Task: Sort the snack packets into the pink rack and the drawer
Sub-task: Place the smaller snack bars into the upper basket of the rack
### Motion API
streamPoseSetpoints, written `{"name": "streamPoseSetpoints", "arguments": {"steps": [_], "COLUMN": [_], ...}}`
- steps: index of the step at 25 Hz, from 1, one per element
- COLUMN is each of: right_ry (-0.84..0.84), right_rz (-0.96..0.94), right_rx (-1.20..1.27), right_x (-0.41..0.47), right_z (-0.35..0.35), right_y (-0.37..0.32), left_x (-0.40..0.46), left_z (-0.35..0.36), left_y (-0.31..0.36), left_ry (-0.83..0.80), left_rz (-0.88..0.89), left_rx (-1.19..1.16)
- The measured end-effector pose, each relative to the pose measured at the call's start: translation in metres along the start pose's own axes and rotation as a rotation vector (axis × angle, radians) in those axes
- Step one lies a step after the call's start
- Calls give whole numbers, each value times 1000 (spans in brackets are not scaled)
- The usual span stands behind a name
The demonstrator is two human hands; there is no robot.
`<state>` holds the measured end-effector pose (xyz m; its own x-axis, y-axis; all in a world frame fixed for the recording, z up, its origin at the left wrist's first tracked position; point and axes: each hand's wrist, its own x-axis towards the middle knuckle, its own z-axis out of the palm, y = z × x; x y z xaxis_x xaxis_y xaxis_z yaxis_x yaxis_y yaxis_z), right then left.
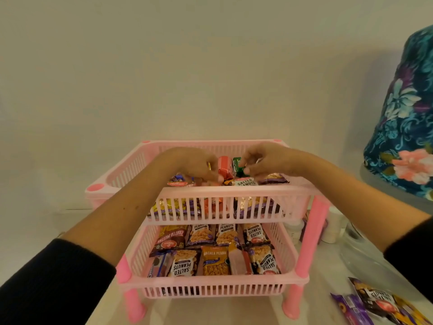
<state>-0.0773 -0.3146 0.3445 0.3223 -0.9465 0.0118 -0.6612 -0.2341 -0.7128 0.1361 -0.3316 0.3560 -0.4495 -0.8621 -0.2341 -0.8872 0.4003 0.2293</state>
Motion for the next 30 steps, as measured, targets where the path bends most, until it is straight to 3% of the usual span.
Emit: {"name": "streamPoseSetpoints", "arguments": {"steps": [3,5,9,13,20,22,27,30], "right_ry": [340,520,673,724,800,694,320,226], "right_rz": [-159,-246,-242,-42,495,630,707,620], "right_rx": [116,209,215,211,148,30,-244,-378], "right_x": [-36,-68,-148,-227,-347,-361,-362,-361], "right_z": [-5,-4,19,56,125,144,166,168], "right_y": [-10,-12,13,74,216,249,297,309], "left_x": [-26,-46,-89,-104,-82,-62,14,54], "left_z": [9,23,80,170,336,366,398,405], "left_y": [8,19,58,92,155,177,239,268], "left_ry": [529,783,931,779,227,119,-84,-35], "left_rz": [154,292,560,611,443,349,148,104], "left_rx": [-101,-302,-558,-686,-858,-836,-608,-469]}}
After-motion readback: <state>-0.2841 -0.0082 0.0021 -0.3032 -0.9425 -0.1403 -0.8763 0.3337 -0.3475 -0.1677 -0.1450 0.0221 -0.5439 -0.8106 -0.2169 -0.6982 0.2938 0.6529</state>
